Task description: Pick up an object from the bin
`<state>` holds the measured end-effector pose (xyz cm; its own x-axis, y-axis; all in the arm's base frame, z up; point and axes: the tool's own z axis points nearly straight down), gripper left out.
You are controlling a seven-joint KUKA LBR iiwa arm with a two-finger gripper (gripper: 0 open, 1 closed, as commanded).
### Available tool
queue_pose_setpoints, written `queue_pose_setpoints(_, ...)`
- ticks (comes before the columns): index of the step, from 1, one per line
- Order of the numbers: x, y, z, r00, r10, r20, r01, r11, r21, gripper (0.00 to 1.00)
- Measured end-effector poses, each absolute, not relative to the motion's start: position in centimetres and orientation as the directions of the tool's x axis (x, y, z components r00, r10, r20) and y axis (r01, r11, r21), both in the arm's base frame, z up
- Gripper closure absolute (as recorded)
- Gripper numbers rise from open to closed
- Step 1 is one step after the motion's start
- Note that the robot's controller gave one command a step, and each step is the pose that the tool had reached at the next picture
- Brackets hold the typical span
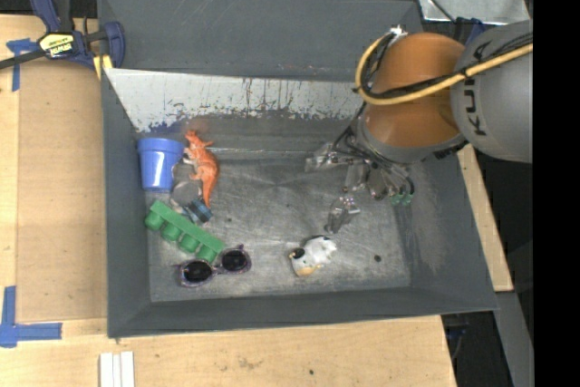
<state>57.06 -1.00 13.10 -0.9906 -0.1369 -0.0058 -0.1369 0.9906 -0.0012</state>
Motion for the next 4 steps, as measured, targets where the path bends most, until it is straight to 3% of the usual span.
queue_pose_setpoints(1,52.5,0.3,12.4,-0.983,-0.184,0.002,-0.184,0.983,0.001,0.0)
queue_pose_setpoints(2,51.4,1.5,11.5,-0.897,-0.443,-0.001,-0.443,0.897,0.0,0.0)
queue_pose_setpoints(3,49.0,2.8,7.5,-0.89,-0.456,-0.004,-0.456,0.89,-0.001,0.0)
queue_pose_setpoints(4,49.1,3.2,6.4,-0.851,-0.525,-0.034,-0.525,0.851,-0.013,1.0)
